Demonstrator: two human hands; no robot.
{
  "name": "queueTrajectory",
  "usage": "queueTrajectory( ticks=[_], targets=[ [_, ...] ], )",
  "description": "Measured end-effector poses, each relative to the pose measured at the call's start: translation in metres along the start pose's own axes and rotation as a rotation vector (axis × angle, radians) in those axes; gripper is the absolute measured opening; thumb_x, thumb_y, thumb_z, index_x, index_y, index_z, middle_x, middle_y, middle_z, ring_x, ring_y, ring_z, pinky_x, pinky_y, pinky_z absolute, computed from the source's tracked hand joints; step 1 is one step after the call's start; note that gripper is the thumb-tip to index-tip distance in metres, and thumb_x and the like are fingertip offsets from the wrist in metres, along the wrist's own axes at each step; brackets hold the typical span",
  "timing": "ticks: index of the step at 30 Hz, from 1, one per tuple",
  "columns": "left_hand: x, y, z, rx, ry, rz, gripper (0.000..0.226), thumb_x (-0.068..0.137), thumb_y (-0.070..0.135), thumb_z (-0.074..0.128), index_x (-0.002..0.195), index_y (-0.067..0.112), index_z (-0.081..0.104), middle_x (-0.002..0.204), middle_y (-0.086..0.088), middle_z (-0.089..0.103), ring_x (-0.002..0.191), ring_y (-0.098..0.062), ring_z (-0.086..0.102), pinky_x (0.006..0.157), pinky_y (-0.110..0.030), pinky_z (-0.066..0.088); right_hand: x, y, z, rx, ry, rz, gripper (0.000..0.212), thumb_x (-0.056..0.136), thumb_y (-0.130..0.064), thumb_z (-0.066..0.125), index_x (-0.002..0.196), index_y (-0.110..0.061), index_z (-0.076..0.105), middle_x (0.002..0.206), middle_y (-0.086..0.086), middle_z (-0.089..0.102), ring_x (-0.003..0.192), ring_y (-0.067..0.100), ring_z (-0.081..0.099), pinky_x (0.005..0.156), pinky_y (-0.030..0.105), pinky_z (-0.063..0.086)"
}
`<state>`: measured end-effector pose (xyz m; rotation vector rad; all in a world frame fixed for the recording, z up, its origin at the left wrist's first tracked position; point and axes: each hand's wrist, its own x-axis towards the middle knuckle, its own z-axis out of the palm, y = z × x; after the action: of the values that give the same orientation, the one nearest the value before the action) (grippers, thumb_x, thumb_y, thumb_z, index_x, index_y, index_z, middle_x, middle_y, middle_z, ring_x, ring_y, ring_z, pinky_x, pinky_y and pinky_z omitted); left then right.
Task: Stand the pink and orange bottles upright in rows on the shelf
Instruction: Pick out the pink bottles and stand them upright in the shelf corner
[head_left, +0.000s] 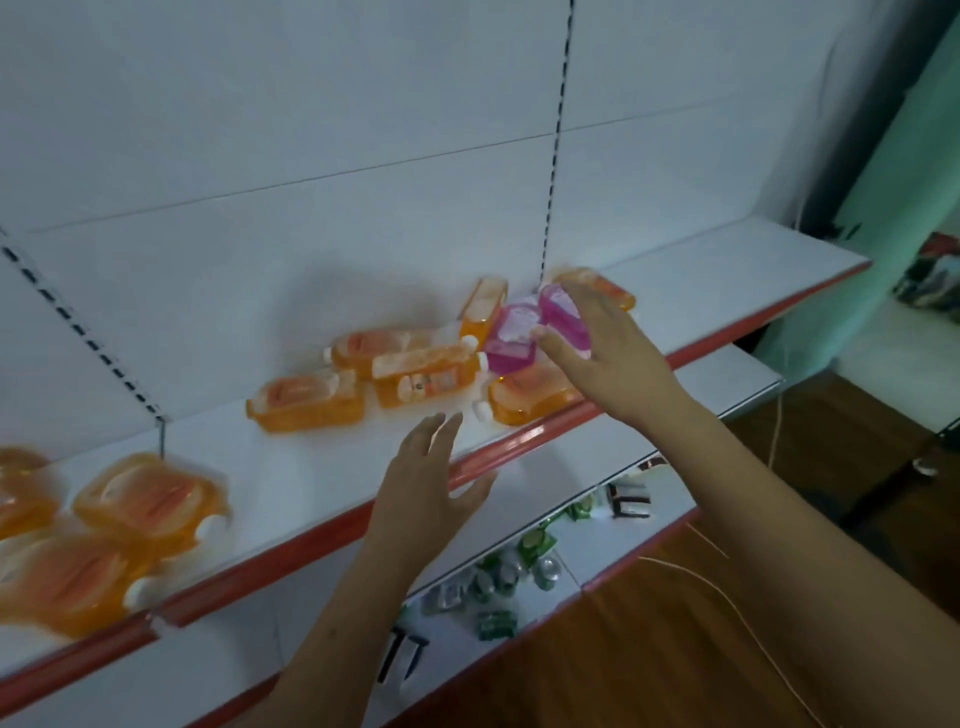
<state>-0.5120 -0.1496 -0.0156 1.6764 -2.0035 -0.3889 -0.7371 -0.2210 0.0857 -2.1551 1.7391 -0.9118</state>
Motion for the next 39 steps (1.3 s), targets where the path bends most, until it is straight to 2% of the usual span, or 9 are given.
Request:
queueTrajectory(
  ticks=[8,15,20,24,27,30,34,37,39],
  targets=[
    [0.088,0.023,0.042,-0.01,0.028,0.021,0.068,0.089,0.051,0.064,0.148,0.023,0.041,0.15,0.001,0.042,0.136,-0.017,0.042,0.107,-0.034,0.04,0.074,0.088,0.012,0.041,-0.023,0.011,0.085,0.082,-0.082,0.033,0.147,-0.027,0.034,0.155,-0.007,0.035,0.144,0.014,0.028,0.116,0.044,0.032],
    [0.192,0.036,0.072,0.025,0.104,-0.001,0.064,0.087,0.045,0.066,0.14,0.013,0.049,0.137,-0.008,0.053,0.124,-0.028,0.051,0.1,-0.038,0.045,0.14,0.126,0.031,-0.013,-0.121,0.036,0.072,0.093,-0.062,0.046,0.15,-0.02,0.033,0.155,0.001,0.036,0.143,0.019,0.031,0.115,0.033,0.026],
    [0.252,0.033,0.096,0.127,0.03,-0.099,0.066,0.089,0.044,0.059,0.144,0.01,0.043,0.142,-0.014,0.05,0.128,-0.032,0.047,0.104,-0.042,0.042,0.172,0.15,0.037,-0.002,-0.205,0.068,0.076,0.091,-0.066,0.039,0.152,-0.021,0.031,0.155,0.003,0.037,0.142,0.019,0.035,0.115,0.035,0.029],
    [0.264,0.04,0.116,0.367,-0.046,-0.198,0.077,0.087,0.047,0.057,0.149,0.01,0.031,0.145,-0.018,0.043,0.129,-0.035,0.044,0.103,-0.042,0.041,0.178,0.16,0.054,0.1,-0.223,0.087,0.065,0.095,-0.054,0.047,0.148,-0.018,0.038,0.148,0.005,0.046,0.135,0.021,0.044,0.108,0.029,0.032],
    [0.274,0.043,0.121,0.397,-0.111,-0.316,0.09,0.084,0.039,0.065,0.155,0.016,0.015,0.142,-0.017,0.041,0.122,-0.036,0.049,0.094,-0.04,0.046,0.184,0.164,0.068,0.2,-0.208,0.073,0.051,0.095,-0.043,0.054,0.139,-0.017,0.05,0.137,0.003,0.056,0.126,0.019,0.052,0.106,0.032,0.04],
    [0.289,0.037,0.108,0.111,-0.124,-0.365,0.102,0.078,0.035,0.072,0.158,0.02,0.009,0.143,-0.013,0.047,0.123,-0.034,0.051,0.094,-0.035,0.044,0.196,0.171,0.081,0.282,-0.208,0.088,0.045,0.093,-0.045,0.053,0.129,-0.02,0.058,0.122,-0.003,0.063,0.113,0.012,0.059,0.1,0.034,0.049],
    [0.291,0.044,0.074,-0.62,-0.078,-0.508,0.079,0.078,0.027,0.082,0.147,0.028,0.044,0.137,0.002,0.06,0.114,-0.013,0.063,0.092,-0.025,0.046,0.215,0.17,0.08,0.533,-0.221,0.16,0.028,0.097,-0.03,0.059,0.124,-0.026,0.057,0.112,-0.015,0.059,0.101,-0.01,0.058,0.081,0.002,0.043],
    [0.291,0.056,0.056,-1.062,-0.126,-0.514,0.044,0.082,0.016,0.077,0.124,0.023,0.064,0.118,-0.004,0.073,0.103,-0.02,0.071,0.093,-0.039,0.057,0.231,0.165,0.074,0.731,-0.302,0.191,0.041,0.091,-0.036,0.066,0.129,-0.033,0.052,0.119,-0.022,0.058,0.103,-0.018,0.055,0.082,0.006,0.045],
    [0.292,0.064,0.054,-1.382,-0.141,-0.561,0.045,0.084,0.01,0.071,0.128,0.007,0.062,0.117,-0.016,0.072,0.108,-0.032,0.068,0.1,-0.048,0.052,0.24,0.16,0.071,0.906,-0.422,0.237,0.049,0.085,-0.042,0.069,0.13,-0.03,0.052,0.121,-0.015,0.063,0.103,-0.007,0.062,0.084,0.014,0.052]
  ],
)
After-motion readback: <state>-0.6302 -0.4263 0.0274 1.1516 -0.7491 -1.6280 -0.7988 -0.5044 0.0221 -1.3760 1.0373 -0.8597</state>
